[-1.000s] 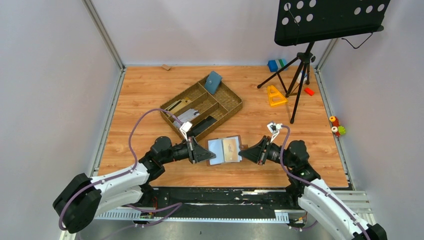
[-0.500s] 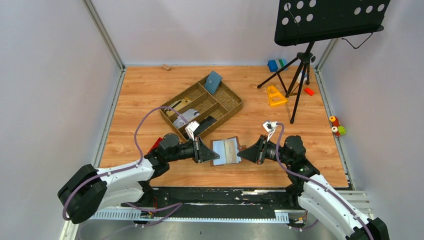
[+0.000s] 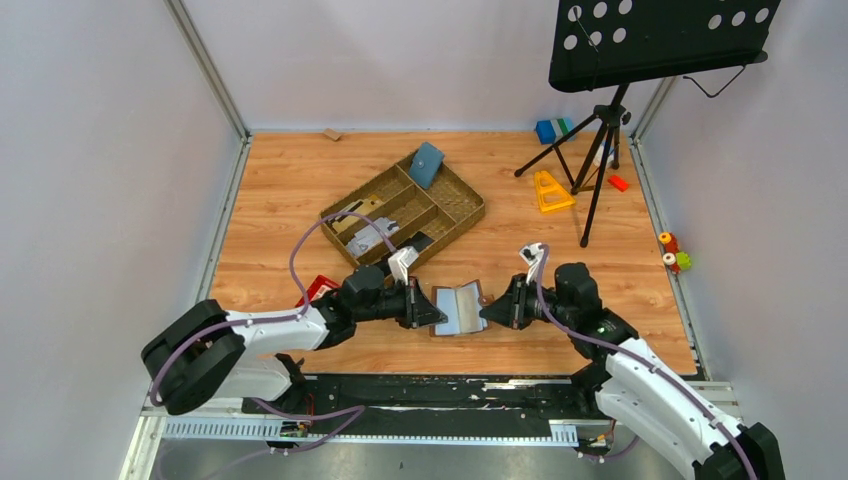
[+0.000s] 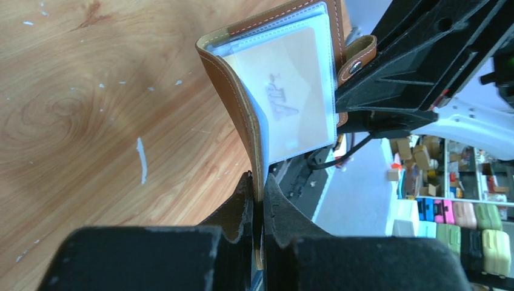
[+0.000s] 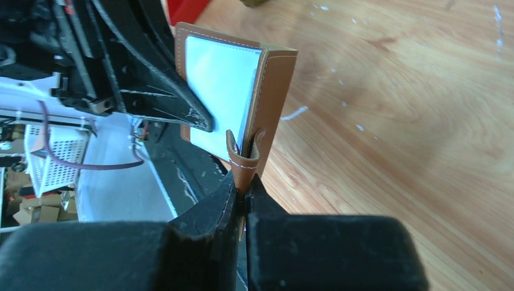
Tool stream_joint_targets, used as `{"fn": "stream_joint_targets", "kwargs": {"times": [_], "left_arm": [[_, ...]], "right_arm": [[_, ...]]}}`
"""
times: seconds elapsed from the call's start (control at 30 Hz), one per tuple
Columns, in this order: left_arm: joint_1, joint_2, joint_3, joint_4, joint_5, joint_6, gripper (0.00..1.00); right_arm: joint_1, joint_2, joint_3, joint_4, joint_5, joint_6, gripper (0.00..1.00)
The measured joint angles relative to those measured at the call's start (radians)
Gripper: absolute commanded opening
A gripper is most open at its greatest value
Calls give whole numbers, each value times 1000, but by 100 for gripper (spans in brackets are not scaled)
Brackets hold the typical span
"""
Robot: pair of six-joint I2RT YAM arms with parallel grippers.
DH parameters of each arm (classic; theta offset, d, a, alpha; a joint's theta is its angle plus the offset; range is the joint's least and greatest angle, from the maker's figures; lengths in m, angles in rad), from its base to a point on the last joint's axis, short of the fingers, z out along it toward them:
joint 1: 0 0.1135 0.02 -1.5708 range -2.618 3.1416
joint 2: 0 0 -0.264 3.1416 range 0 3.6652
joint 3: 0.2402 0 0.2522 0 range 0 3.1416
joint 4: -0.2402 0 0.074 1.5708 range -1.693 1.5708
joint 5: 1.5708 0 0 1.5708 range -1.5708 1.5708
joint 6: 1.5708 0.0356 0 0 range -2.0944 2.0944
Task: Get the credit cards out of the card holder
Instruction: Remove the credit card from the card holder.
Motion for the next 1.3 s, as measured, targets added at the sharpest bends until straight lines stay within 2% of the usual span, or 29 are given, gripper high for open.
{"fn": "stream_joint_targets", "kwargs": {"times": [0.2, 0.27, 0.4, 0.47, 0.53, 0.8, 0.93, 1.13, 1.3], "left_arm": [[-29, 89, 51, -57, -39, 43, 0], [-40, 111, 71, -90, -55, 61, 0], [-46, 134, 96, -120, -85, 89, 0], [-47, 145, 106, -122, -91, 97, 0], [-49, 158, 114, -122, -95, 106, 0], [-55, 191, 115, -80, -79, 107, 0], [-55, 208, 115, -43, -60, 102, 0], [-55, 239, 115, -29, -61, 95, 0], [-55, 283, 129, -62, -69, 93, 0]], "right_arm": [[5, 100, 7, -46, 64, -31, 7], [5, 142, 7, -42, 71, -32, 15], [10, 179, 6, -38, 63, -31, 37], [12, 179, 6, -31, 58, -27, 44], [16, 179, 5, -14, 50, -24, 46], [23, 203, 2, 14, 41, -22, 46], [23, 220, -3, 19, 40, -20, 50], [24, 169, -6, 9, 42, -17, 45], [24, 112, -6, -13, 46, -24, 33]]}}
